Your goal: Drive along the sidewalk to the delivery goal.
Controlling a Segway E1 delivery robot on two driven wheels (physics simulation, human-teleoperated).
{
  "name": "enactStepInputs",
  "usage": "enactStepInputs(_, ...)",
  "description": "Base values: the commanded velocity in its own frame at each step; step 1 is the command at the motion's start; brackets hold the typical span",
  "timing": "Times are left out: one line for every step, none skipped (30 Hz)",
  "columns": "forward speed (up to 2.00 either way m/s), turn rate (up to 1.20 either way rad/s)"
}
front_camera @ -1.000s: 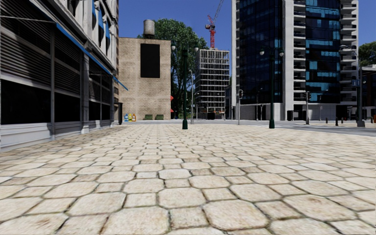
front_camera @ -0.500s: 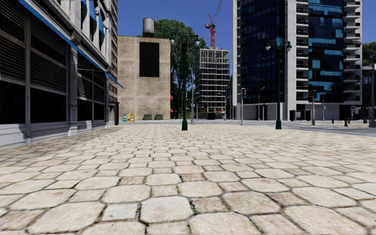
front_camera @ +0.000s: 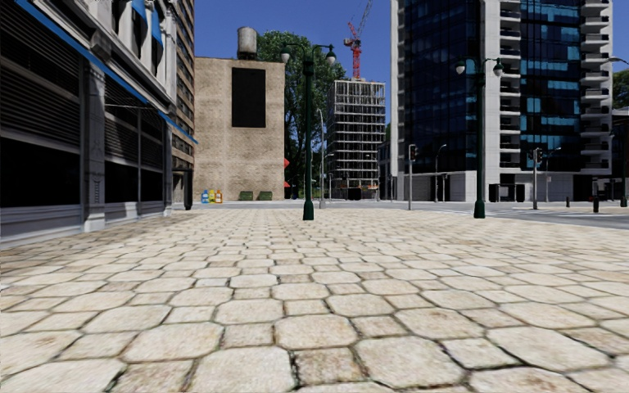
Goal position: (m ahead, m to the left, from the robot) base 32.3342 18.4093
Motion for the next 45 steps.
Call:
enactStepInputs(2.00, 0.00)
enactStepInputs(2.00, 0.00)
enactStepInputs(2.00, 0.00)
enactStepInputs(2.00, 0.00)
enactStepInputs(2.00, 0.00)
enactStepInputs(2.00, 0.00)
enactStepInputs(2.00, 0.00)
enactStepInputs(2.00, 0.00)
enactStepInputs(2.00, 0.00)
enactStepInputs(2.00, 0.11)
enactStepInputs(2.00, 0.19)
enactStepInputs(2.00, 0.19)
enactStepInputs(2.00, 0.38)
enactStepInputs(2.00, 0.57)
enactStepInputs(2.00, 0.81)
enactStepInputs(2.00, 0.91)
enactStepInputs(2.00, 0.00)
enactStepInputs(2.00, 0.00)
enactStepInputs(2.00, 0.00)
enactStepInputs(2.00, 0.00)
enactStepInputs(2.00, 0.00)
enactStepInputs(2.00, 0.00)
enactStepInputs(2.00, 0.00)
enactStepInputs(2.00, 0.00)
enactStepInputs(2.00, 0.00)
enactStepInputs(2.00, 0.00)
enactStepInputs(2.00, 0.00)
enactStepInputs(2.00, 0.14)
enactStepInputs(2.00, 0.34)
enactStepInputs(2.00, 0.80)
enactStepInputs(2.00, 1.05)
enactStepInputs(2.00, 1.05)
enactStepInputs(2.00, 0.58)
enactStepInputs(2.00, 0.13)
enactStepInputs(2.00, 0.08)
enactStepInputs(2.00, 0.07)
enactStepInputs(2.00, 0.07)
enactStepInputs(2.00, 0.06)
enactStepInputs(2.00, 0.11)
enactStepInputs(2.00, 0.27)
enactStepInputs(2.00, 0.71)
enactStepInputs(2.00, 0.85)
enactStepInputs(2.00, 0.84)
enactStepInputs(2.00, 0.06)
enactStepInputs(2.00, 0.02)
